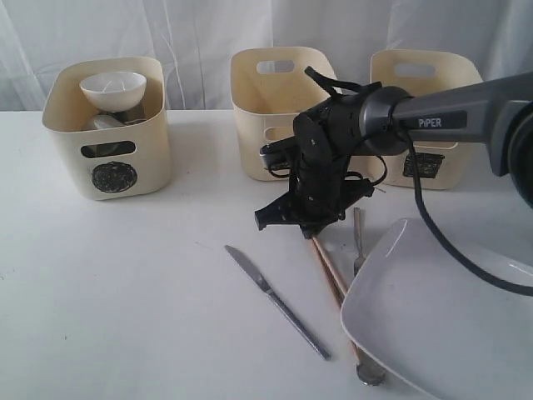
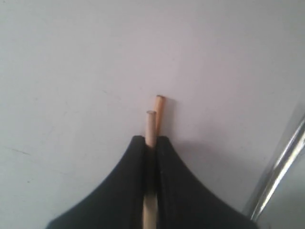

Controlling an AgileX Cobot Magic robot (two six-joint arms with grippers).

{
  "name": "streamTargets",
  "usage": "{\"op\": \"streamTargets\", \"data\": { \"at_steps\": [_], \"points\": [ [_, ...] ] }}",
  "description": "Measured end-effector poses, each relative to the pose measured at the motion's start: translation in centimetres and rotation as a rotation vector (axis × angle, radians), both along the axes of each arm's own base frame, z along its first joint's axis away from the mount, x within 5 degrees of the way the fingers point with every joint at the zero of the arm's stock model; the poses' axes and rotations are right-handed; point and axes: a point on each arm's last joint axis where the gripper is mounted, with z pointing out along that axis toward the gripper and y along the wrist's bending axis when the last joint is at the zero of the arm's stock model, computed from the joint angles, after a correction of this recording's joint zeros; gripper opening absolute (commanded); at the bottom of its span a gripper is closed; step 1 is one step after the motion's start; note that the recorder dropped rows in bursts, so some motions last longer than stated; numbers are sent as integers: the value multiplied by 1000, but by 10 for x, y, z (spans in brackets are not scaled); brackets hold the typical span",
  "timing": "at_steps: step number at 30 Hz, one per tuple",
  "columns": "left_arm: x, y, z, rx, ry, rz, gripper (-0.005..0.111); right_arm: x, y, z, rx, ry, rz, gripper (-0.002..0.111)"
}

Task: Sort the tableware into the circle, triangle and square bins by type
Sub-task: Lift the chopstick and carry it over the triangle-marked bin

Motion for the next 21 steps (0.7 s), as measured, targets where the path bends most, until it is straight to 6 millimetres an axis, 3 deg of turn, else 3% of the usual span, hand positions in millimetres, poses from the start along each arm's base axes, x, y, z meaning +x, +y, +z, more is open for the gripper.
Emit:
{"op": "streamTargets", "data": {
  "at_steps": [12,16,21],
  "points": [
    [0,0,0,0,0,0,43,7,11,21,97,-10,5,0],
    [0,0,0,1,-1,0,43,3,16,47,158,-61,25,0],
    [0,0,0,1,-1,0,43,-2,15,100,175,-231,148,0]
  ]
}}
